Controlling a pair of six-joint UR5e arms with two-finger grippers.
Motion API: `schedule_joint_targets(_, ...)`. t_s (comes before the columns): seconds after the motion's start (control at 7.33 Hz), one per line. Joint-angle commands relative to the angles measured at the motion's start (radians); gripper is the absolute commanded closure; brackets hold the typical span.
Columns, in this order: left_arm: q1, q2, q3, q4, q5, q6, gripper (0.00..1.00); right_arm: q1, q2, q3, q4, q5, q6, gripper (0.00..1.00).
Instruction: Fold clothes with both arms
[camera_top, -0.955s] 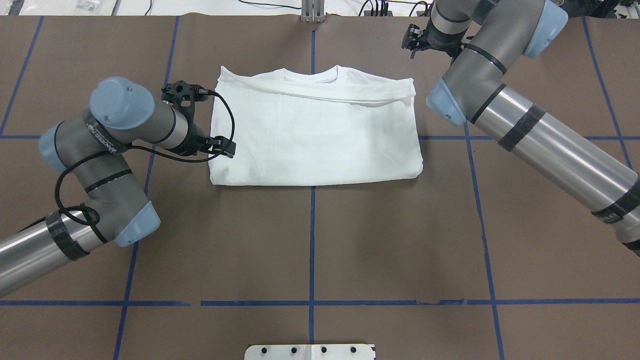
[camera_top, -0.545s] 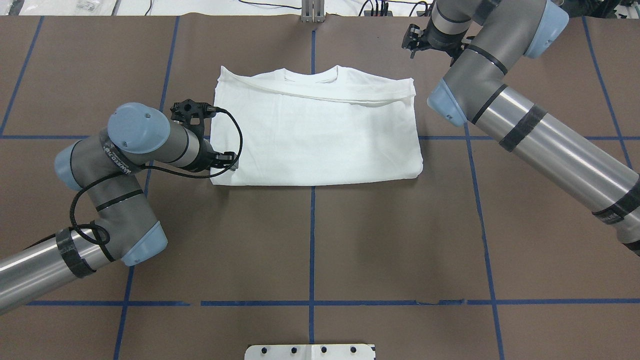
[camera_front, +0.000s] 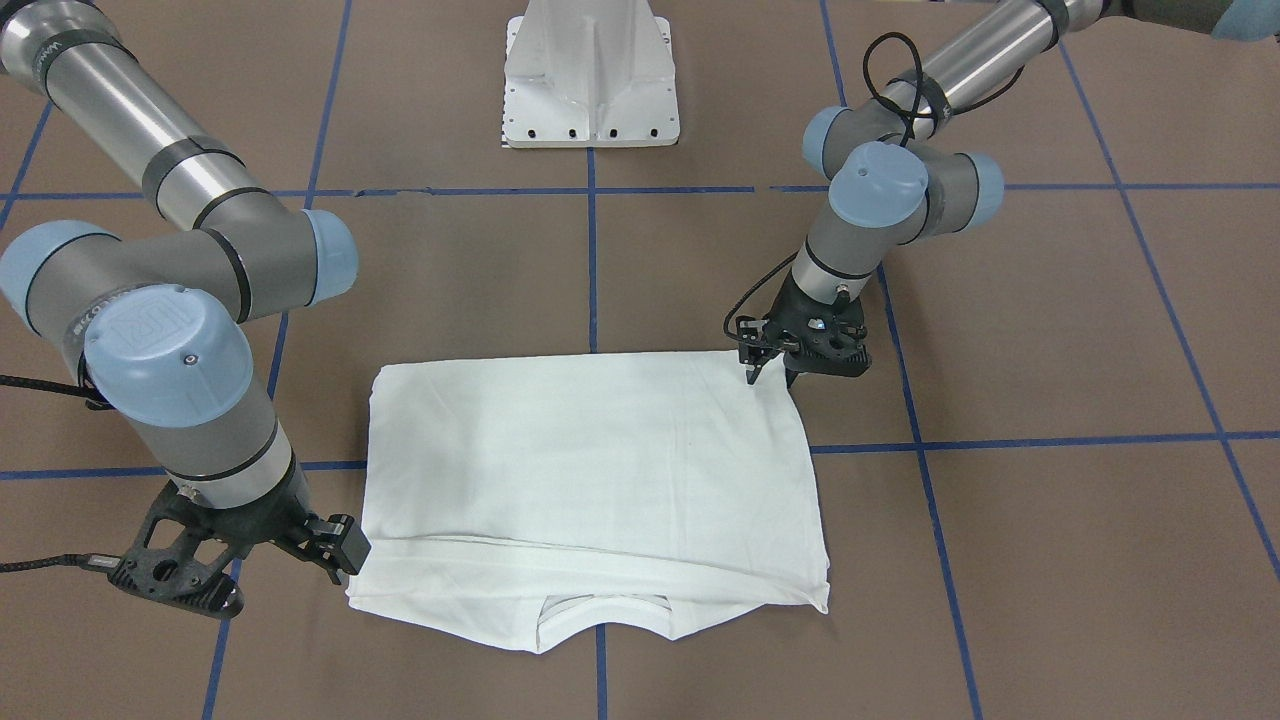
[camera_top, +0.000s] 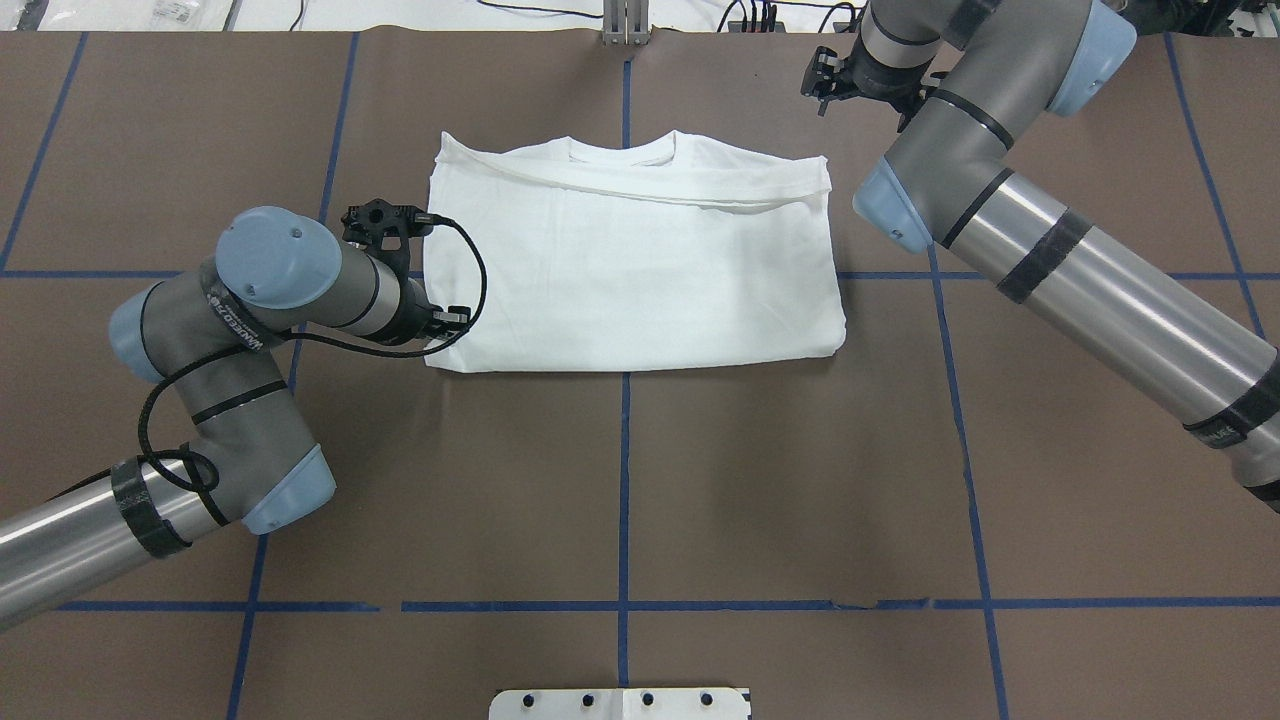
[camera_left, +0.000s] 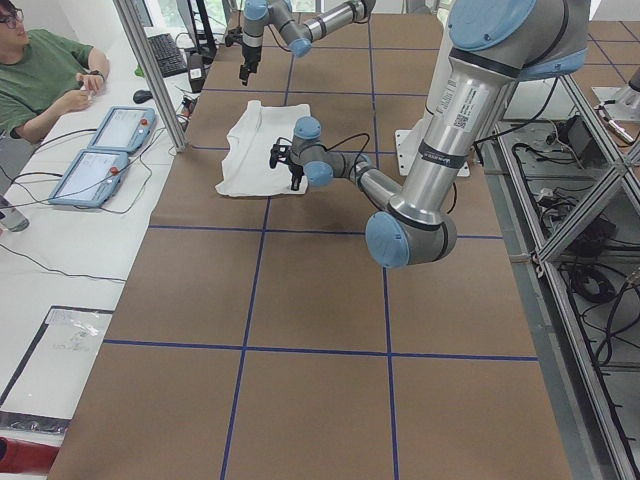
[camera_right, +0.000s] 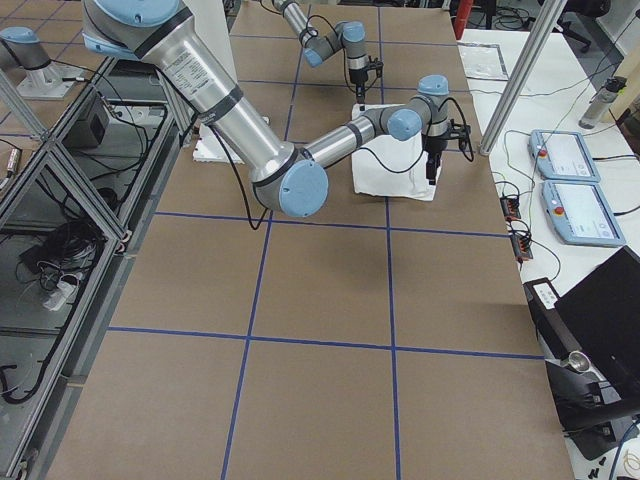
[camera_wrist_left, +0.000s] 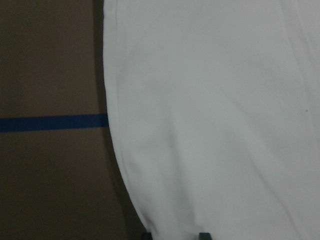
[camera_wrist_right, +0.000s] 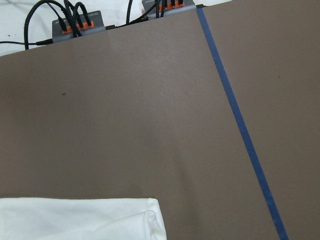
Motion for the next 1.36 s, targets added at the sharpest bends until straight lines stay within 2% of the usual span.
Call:
schedule_joint_targets(0.0,-0.011,0.06,-0.065,0.008,-0.005,0.051,1.0,-0.002,0.0,0.001,0.0,-0.001,0.001,0.0)
schedule_joint_targets(0.14,-0.062,0.099,-0.076,0.009,-0.004,0.17,1.0,-0.002,0.0,0.001,0.0,-0.001,0.001,0.0)
schedule_joint_targets(0.41,-0.221,0.096,-0.016,0.055,-0.004,0.411,1.0,-0.005,0.0,0.004,0.002,-0.001,0.003,0.0)
schedule_joint_targets(0.55,-0.27,0.056,0.049,0.06,-0.004,0.451,1.0,-0.008,-0.001,0.004,0.012,-0.001,0.003,0.0)
schedule_joint_targets(0.82,-0.303,-0.095,0.268,0.043,0.002,0.464,1.0,-0.04,-0.003,0.004,0.075,-0.002,0.026,0.0)
schedule_joint_targets(0.95,-0.324,-0.169,0.358,0.042,0.004,0.519,1.0,-0.075,0.005,0.004,0.078,-0.007,0.096,0.0)
schedule_joint_targets(1.09,-0.35,-0.2,0.425,0.013,0.002,0.584,1.0,-0.109,0.024,0.005,0.078,-0.013,0.156,0.0)
schedule_joint_targets(1.23,-0.381,-0.202,0.449,-0.024,-0.002,0.661,0.62,-0.15,0.038,0.005,0.092,-0.028,0.202,0.0)
